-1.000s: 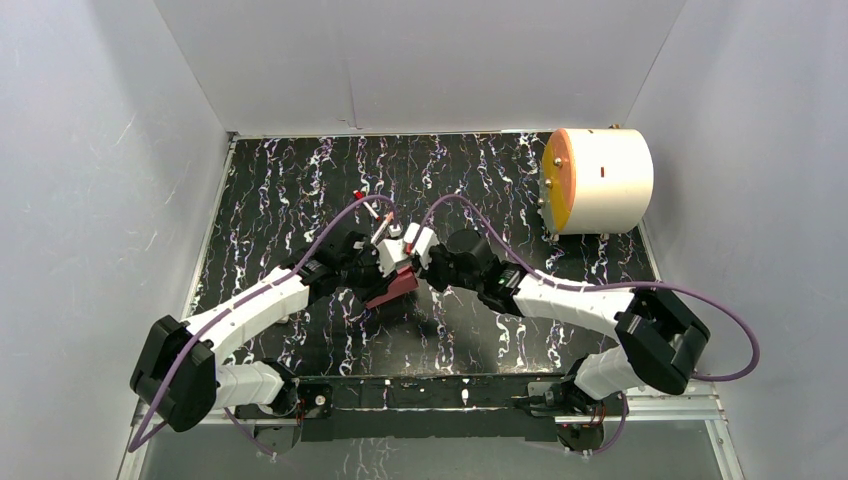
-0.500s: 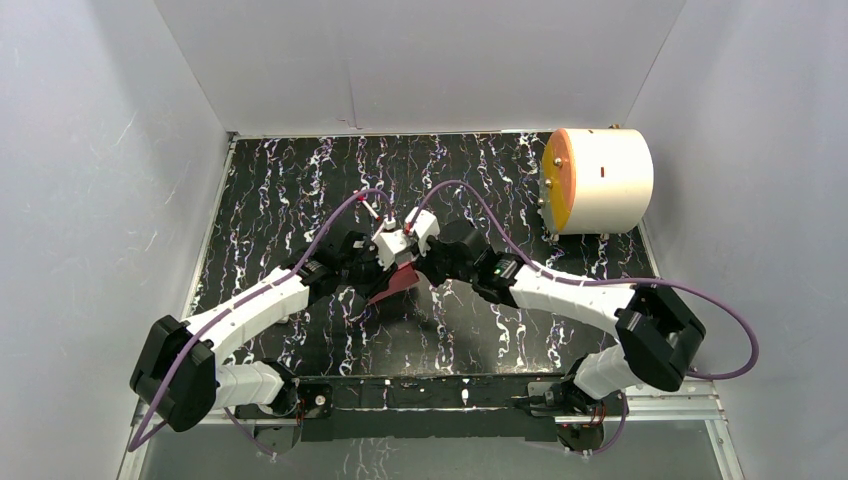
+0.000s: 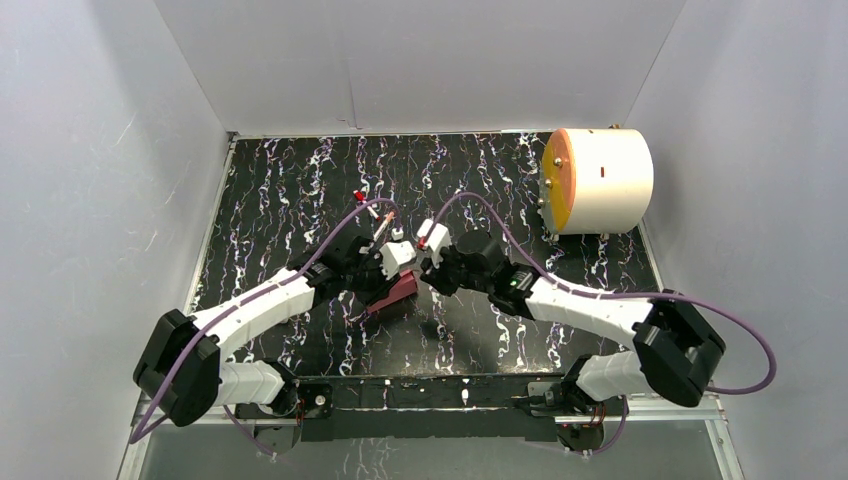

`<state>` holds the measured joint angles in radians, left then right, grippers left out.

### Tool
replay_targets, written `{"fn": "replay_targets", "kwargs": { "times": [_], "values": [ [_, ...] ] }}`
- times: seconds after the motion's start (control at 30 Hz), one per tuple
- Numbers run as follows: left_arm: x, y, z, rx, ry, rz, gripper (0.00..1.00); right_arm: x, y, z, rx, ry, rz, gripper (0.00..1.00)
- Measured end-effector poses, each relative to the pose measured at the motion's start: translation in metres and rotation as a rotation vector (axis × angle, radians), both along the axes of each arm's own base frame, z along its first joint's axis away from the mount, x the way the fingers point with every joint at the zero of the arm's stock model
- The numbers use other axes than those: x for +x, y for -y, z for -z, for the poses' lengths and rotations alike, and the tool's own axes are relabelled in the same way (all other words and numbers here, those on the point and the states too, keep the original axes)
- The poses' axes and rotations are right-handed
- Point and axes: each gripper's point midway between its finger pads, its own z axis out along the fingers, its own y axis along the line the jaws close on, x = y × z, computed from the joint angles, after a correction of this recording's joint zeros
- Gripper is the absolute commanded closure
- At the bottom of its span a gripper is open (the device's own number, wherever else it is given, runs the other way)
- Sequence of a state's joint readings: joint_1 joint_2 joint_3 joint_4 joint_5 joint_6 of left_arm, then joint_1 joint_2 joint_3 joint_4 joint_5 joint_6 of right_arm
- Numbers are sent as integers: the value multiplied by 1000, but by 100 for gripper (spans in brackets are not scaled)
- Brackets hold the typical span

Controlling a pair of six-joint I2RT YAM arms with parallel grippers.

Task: Fold the paper box

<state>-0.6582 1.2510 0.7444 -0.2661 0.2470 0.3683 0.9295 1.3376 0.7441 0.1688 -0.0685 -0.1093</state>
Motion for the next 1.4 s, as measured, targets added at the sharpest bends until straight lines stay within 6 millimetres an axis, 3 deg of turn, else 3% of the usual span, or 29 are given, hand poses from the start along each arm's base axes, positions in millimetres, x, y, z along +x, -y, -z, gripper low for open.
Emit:
{"fn": "replay_targets", "kwargs": {
  "times": [0.3, 0.47, 0.73, 1.4],
  "values": [
    [-4, 3, 2, -6, -13, 32, 93, 0, 10, -2, 69, 66, -87, 66],
    [-5, 4, 3, -11, -22, 40, 93, 3, 3, -6, 111, 79, -141, 67],
    [-6, 5, 4, -15, -29, 47, 93, -6, -8, 9, 111, 40, -233, 70],
    [-9, 5, 5, -13, -45, 50, 93, 6, -9, 8, 112, 61, -218, 79]
  ]
}}
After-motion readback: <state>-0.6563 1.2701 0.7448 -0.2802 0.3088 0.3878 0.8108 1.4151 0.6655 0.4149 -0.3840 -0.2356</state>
